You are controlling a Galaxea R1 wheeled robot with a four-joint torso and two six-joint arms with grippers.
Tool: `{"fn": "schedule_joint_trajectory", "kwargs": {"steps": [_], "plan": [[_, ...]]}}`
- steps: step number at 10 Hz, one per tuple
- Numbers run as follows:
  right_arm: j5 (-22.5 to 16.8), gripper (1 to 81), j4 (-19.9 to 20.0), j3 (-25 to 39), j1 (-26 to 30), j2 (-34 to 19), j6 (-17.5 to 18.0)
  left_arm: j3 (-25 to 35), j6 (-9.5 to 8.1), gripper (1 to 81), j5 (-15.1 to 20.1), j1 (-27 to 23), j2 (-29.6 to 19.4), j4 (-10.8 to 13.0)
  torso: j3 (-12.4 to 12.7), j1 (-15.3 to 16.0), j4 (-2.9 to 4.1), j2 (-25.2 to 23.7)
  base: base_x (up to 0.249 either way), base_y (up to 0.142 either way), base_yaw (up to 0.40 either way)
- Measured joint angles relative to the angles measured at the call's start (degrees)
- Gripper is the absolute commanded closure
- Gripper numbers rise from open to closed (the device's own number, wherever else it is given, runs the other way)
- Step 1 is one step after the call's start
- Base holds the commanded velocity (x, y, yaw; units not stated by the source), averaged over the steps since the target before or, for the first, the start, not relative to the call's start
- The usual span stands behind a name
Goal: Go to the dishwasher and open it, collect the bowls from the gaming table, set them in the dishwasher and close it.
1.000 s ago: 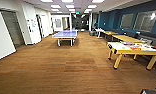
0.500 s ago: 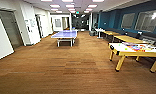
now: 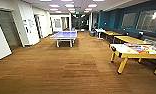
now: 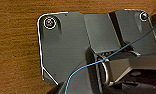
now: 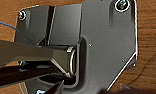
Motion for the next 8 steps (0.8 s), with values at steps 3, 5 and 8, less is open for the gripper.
{"fn": "schedule_joint_trajectory", "kwargs": {"steps": [3,5,8], "plan": [[0.0,1.0,0.0,0.0,0.2,0.2,0.0,0.0,0.0,1.0,0.0,0.0,0.0,0.0,0.0,0.0,0.0,0.0,0.256,0.0,0.0],[0.0,1.0,0.0,0.0,0.2,0.2,0.0,0.0,0.0,1.0,0.0,0.1,0.0,0.0,0.0,0.0,0.0,0.0,0.269,0.0,0.0],[0.1,1.0,0.0,0.0,0.2,0.0,0.0,0.0,0.0,1.0,0.0,0.0,0.5,0.0,0.0,0.0,0.0,0.0,0.275,0.0,0.0]]}}
